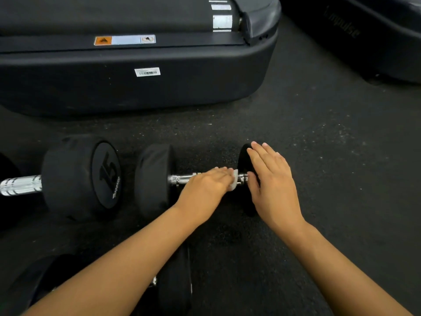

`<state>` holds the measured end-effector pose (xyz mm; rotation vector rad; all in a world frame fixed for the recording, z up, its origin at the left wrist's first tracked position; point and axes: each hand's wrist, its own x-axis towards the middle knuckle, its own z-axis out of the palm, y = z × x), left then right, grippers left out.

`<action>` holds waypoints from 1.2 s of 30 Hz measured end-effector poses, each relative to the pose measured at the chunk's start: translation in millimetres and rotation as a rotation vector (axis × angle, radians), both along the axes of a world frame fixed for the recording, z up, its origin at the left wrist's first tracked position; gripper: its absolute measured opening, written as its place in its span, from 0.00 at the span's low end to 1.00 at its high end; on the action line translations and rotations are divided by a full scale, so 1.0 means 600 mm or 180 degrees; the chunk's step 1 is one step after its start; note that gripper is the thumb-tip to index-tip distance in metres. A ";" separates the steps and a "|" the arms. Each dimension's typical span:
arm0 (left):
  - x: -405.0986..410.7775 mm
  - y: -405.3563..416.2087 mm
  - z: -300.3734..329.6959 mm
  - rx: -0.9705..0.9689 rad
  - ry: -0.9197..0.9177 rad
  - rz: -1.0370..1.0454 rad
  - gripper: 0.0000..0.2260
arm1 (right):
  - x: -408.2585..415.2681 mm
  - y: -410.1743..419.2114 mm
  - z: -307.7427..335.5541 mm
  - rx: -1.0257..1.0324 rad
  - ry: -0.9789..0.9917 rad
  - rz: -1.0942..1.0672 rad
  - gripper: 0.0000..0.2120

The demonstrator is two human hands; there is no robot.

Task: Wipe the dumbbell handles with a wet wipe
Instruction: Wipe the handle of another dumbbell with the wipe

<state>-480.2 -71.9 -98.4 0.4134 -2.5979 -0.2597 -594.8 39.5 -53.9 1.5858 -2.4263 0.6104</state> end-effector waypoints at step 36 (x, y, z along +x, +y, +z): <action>-0.045 -0.014 0.075 0.1652 -0.0958 0.0617 0.09 | -0.004 -0.008 0.006 0.0031 0.0037 -0.0002 0.21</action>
